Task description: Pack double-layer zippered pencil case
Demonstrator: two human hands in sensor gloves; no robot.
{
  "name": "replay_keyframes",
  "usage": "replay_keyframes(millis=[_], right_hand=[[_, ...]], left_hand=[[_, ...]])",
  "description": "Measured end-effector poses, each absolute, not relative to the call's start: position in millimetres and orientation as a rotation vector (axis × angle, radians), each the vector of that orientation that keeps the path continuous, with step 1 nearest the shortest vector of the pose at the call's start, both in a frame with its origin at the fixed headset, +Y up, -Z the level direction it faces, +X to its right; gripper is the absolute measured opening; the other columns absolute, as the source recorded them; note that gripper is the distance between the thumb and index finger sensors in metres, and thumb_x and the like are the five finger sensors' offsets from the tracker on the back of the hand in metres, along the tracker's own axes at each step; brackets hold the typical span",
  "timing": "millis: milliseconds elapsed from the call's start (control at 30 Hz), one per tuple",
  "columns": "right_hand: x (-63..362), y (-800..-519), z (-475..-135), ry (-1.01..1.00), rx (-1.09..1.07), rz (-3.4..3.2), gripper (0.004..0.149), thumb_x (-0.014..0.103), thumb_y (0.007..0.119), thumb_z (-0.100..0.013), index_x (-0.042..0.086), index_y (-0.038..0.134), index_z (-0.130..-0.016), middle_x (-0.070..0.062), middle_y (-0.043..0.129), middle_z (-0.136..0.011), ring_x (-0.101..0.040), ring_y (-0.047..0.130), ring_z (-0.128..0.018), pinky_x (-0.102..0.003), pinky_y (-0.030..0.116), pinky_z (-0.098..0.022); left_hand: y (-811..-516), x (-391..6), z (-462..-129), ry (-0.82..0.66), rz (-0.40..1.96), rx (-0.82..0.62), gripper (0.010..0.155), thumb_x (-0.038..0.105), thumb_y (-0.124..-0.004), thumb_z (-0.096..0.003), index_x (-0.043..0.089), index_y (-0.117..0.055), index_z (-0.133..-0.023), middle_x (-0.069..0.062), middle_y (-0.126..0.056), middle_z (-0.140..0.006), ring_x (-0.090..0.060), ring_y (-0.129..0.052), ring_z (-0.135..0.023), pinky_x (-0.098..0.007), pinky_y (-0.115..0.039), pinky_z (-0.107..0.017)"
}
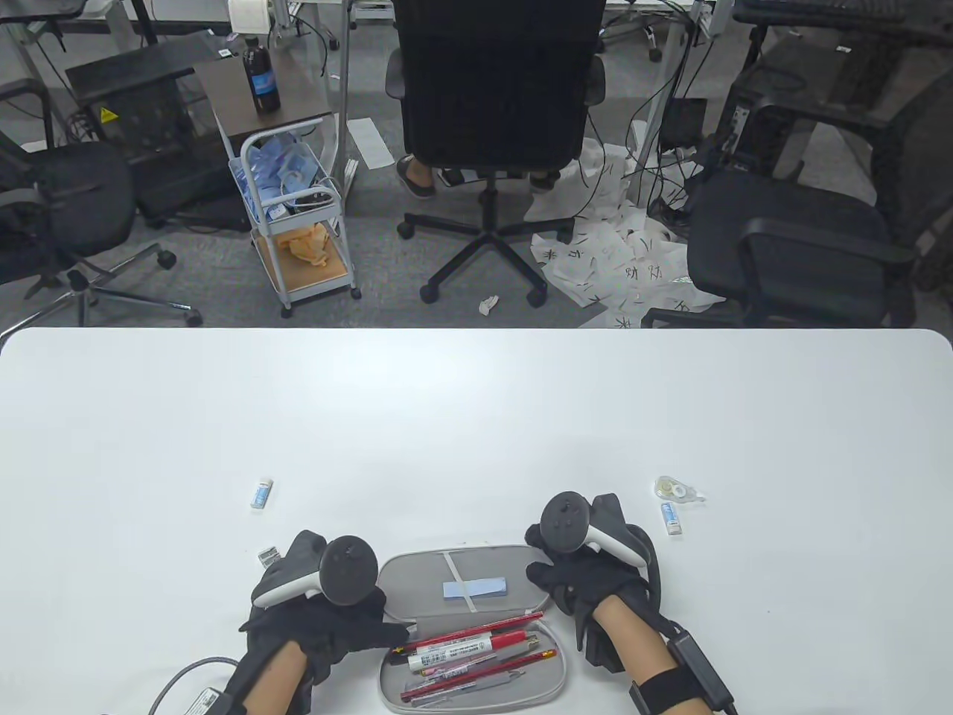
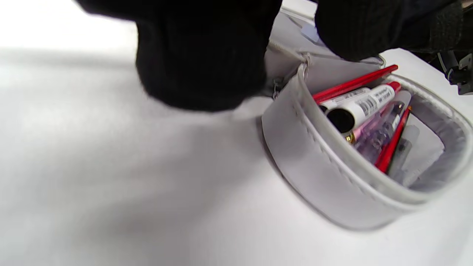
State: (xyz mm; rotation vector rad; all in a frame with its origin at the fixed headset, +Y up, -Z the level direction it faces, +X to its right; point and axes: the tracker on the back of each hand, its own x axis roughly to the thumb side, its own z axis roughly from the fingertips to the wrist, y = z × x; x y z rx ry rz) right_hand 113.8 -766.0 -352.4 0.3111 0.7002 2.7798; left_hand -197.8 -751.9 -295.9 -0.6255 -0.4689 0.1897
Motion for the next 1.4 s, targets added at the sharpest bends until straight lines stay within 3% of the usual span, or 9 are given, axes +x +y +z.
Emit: replay_keyframes(millis=[267, 433, 500, 600, 733, 867, 1100, 1300, 1400], right_hand=[[117, -763, -352, 0.598, 0.342, 2.769, 0.055, 0.039, 0.063, -0.049, 0.031, 0.045, -0.100, -0.013, 0.061, -0.108, -0.039, 0.065, -0.092, -0.059, 0.057, -0.068], [116, -765, -356, 0.632, 0.420, 2.450, 0.048, 0.035, 0.068, -0.052, 0.036, 0.050, -0.096, -0.014, 0.065, -0.108, -0.038, 0.068, -0.093, -0.060, 0.056, -0.068], [107, -767, -352, 0.708, 0.524, 2.269, 0.048, 0.030, 0.071, -0.052, 0.035, 0.052, -0.096, -0.022, 0.058, -0.109, -0.050, 0.057, -0.093, -0.065, 0.050, -0.067], [104, -764, -350, 0.708, 0.639, 2.481, 0.059, 0.033, 0.071, -0.051, 0.038, 0.042, -0.102, -0.016, 0.054, -0.112, -0.045, 0.058, -0.096, -0.060, 0.056, -0.068], [106, -768, -352, 0.819, 0.599, 2.438, 0.085, 0.037, 0.077, -0.048, 0.008, 0.027, -0.110, -0.029, 0.035, -0.112, -0.054, 0.040, -0.096, -0.057, 0.050, -0.071], [105, -771, -352, 0.787, 0.579, 2.585, 0.079, 0.042, 0.075, -0.045, 0.000, 0.047, -0.107, -0.029, 0.029, -0.112, -0.053, 0.033, -0.095, -0.046, 0.053, -0.071], [102, -760, -344, 0.636, 0.623, 2.643, 0.072, 0.040, 0.076, -0.044, 0.009, 0.048, -0.102, -0.027, 0.050, -0.110, -0.051, 0.058, -0.095, -0.066, 0.057, -0.066], [103, -719, -336, 0.184, 0.798, 2.666, 0.069, 0.032, 0.085, -0.041, 0.016, 0.053, -0.100, -0.012, 0.069, -0.101, -0.031, 0.083, -0.084, -0.055, 0.073, -0.064], [107, -704, -333, 0.239, 0.850, 2.488, 0.062, 0.028, 0.087, -0.042, 0.019, 0.063, -0.098, -0.011, 0.071, -0.099, -0.032, 0.081, -0.083, -0.057, 0.068, -0.066]], left_hand=[[-771, -197, -294, -0.507, 0.349, -0.624, 0.044, 0.040, -0.084, -0.0570, 0.002, -0.094, -0.076, -0.016, -0.105, -0.052, -0.017, -0.113, -0.021, -0.027, -0.097, -0.012], [-778, -202, -297, -0.458, 0.472, -0.647, 0.044, 0.036, -0.085, -0.0573, -0.003, -0.092, -0.077, -0.017, -0.104, -0.049, -0.014, -0.115, -0.020, -0.023, -0.101, -0.013], [-779, -204, -298, -0.452, 0.501, -0.665, 0.044, 0.036, -0.085, -0.0573, -0.003, -0.091, -0.078, -0.017, -0.104, -0.048, -0.014, -0.115, -0.020, -0.021, -0.102, -0.013], [-779, -204, -299, -0.452, 0.503, -0.656, 0.045, 0.036, -0.085, -0.0571, -0.003, -0.091, -0.077, -0.017, -0.104, -0.047, -0.012, -0.115, -0.019, -0.019, -0.103, -0.013], [-778, -203, -297, -0.449, 0.497, -0.650, 0.045, 0.036, -0.085, -0.0570, -0.004, -0.090, -0.077, -0.017, -0.104, -0.047, -0.012, -0.116, -0.018, -0.018, -0.104, -0.013], [-779, -204, -297, -0.429, 0.507, -0.654, 0.046, 0.037, -0.085, -0.0569, -0.004, -0.090, -0.077, -0.017, -0.103, -0.047, -0.011, -0.116, -0.018, -0.017, -0.104, -0.012], [-778, -202, -295, -0.428, 0.492, -0.636, 0.045, 0.036, -0.084, -0.0570, -0.004, -0.089, -0.077, -0.017, -0.103, -0.046, -0.010, -0.116, -0.018, -0.017, -0.105, -0.012], [-782, -208, -296, -0.408, 0.575, -0.657, 0.045, 0.035, -0.084, -0.0573, -0.005, -0.089, -0.076, -0.017, -0.103, -0.046, -0.010, -0.116, -0.018, -0.016, -0.105, -0.011], [-785, -212, -296, -0.400, 0.615, -0.665, 0.045, 0.035, -0.084, -0.0574, -0.005, -0.089, -0.077, -0.017, -0.103, -0.047, -0.010, -0.117, -0.018, -0.017, -0.105, -0.012]])
